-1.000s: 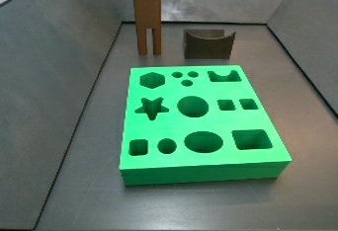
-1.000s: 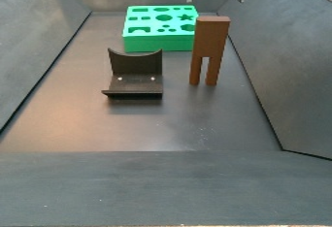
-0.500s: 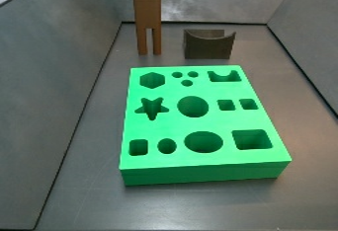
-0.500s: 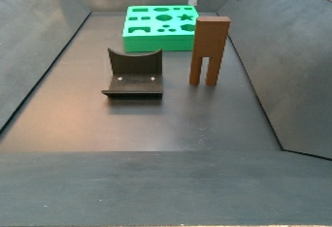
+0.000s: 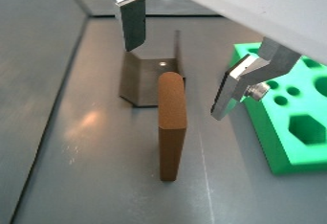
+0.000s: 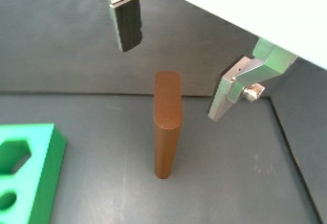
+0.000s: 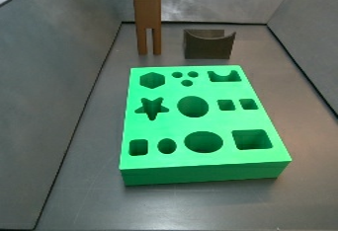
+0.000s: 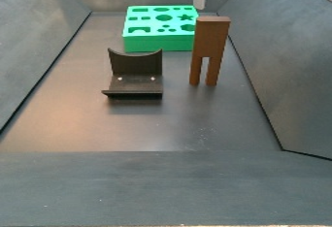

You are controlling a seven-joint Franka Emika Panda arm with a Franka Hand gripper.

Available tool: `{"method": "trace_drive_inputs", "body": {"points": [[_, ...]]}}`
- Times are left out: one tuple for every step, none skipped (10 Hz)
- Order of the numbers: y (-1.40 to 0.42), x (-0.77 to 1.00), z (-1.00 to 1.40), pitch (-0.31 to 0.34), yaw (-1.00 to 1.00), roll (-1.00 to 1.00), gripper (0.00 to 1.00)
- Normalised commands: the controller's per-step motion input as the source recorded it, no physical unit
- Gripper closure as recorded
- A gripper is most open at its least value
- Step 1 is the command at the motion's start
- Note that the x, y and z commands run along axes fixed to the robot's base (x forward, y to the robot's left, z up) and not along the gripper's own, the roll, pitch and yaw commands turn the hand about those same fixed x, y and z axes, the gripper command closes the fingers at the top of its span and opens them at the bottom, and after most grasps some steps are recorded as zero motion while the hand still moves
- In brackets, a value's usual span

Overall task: Pick up the square-circle object. Move up. Rotate the square-circle object. Move to above the board. Insert the square-circle object.
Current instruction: Rotate the square-circle object.

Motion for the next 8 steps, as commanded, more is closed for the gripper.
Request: {"method": "trace_drive_inputs", "body": {"points": [[0.0,0.02,-0.02,0.008,1.0,0.0,0.0],[0.0,0.02,-0.02,0.008,1.0,0.0,0.0],[0.0,0.02,-0.02,0.009,1.0,0.0,0.0],[0.0,0.02,-0.02,0.009,1.0,0.0,0.0],[0.0,0.02,-0.02,0.009,1.0,0.0,0.0],[0.0,0.02,-0.02,0.009,1.0,0.0,0.0],[0.0,0.02,-0.02,0.01,1.0,0.0,0.0],[0.0,0.02,-0.02,0.01,1.0,0.0,0.0]]}}
